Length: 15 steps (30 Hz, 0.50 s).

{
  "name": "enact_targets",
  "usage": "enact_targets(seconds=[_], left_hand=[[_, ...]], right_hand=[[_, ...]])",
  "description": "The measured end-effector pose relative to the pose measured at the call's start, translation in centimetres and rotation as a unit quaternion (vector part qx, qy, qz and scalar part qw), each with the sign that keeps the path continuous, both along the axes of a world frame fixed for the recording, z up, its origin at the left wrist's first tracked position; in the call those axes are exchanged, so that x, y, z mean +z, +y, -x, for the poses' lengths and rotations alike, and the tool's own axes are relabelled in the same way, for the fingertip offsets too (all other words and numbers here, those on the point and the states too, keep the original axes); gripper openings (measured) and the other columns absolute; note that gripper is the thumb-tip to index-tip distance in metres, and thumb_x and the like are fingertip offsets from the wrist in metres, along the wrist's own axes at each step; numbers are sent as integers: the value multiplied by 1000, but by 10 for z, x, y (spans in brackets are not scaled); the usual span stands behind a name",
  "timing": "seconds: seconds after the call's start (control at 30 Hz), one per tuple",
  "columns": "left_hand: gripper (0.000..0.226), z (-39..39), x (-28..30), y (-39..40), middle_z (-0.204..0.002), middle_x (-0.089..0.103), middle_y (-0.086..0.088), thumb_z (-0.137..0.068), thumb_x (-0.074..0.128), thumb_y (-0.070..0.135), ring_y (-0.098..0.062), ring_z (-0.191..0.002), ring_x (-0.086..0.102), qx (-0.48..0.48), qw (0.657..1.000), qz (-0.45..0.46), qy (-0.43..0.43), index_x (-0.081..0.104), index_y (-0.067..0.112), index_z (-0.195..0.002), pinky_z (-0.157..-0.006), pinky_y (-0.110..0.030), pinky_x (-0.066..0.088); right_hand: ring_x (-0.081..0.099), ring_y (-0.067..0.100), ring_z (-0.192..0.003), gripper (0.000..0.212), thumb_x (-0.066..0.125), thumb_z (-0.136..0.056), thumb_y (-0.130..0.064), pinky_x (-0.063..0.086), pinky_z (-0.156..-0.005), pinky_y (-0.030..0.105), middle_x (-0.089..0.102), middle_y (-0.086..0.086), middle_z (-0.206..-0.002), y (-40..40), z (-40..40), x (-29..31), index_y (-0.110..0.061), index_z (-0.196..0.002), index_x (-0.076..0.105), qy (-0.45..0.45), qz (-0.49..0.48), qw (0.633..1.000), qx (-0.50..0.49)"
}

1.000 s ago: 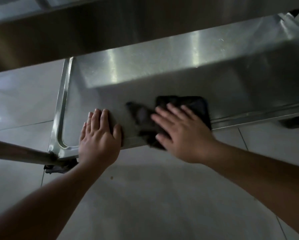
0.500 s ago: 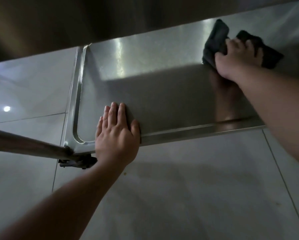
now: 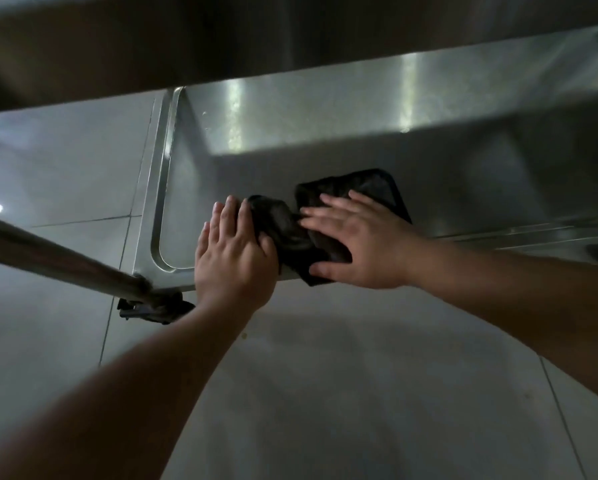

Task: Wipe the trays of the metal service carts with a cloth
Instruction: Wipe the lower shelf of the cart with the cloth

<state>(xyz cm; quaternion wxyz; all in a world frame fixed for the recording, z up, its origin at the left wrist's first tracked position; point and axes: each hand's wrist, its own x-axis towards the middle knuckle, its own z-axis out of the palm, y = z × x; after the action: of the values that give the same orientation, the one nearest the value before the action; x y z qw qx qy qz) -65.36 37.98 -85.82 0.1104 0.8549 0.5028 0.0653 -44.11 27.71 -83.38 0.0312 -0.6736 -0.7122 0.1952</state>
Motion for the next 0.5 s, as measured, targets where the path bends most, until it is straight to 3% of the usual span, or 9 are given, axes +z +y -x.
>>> enact_targets(seconds=[0.07, 0.17, 0.27, 0.37, 0.5], left_hand=[[72, 0, 4, -1, -177, 13, -3, -100, 23, 47, -18, -163, 2, -3, 1000, 16, 0, 20, 24, -168, -132, -36, 2], [68, -1, 11, 0, -178, 3, 0, -105, 24, 45, -15, -163, -6, -8, 999, 49, 20, 12, 26, -169, -131, -36, -4], [64, -2, 20, 7, -178, 1, -1, -108, 23, 45, -16, -163, -8, -19, 994, 105, 30, 13, 25, -169, -132, -40, -3], [54, 3, 37, 17, -172, 19, -10, -109, 25, 45, -25, -162, 7, -52, 986, 155, 15, 32, 24, -159, -130, -52, 14], [68, 26, 52, 1, -177, 9, -2, -108, 17, 61, -23, -163, 4, -133, 984, 108, 54, 18, 30, -168, -130, -51, 11]], right_hand=[[10, 11, -160, 83, 45, -91, -77, -3, -129, 36, 23, -17, -171, -17, 5, -1, -37, -162, 30, -17, -20, 999, 22], [27, 17, -157, 64, 62, -99, -47, 7, -129, 37, 40, -8, -165, -31, 15, 1, -29, -158, 43, 4, -66, 998, 7], [53, 29, -138, 48, 69, -96, -23, 29, -122, 40, 64, 5, -144, -43, 22, 8, -19, -143, 62, 74, -97, 992, -24], [61, 20, -117, 40, 55, -96, -36, 47, -101, 38, 71, -3, -122, -53, 21, 27, -23, -132, 68, 135, -67, 987, -48], [62, 9, -102, 34, 52, -91, -39, 51, -88, 34, 70, -17, -110, -65, 11, 55, -38, -122, 66, 111, -2, 993, -37]])
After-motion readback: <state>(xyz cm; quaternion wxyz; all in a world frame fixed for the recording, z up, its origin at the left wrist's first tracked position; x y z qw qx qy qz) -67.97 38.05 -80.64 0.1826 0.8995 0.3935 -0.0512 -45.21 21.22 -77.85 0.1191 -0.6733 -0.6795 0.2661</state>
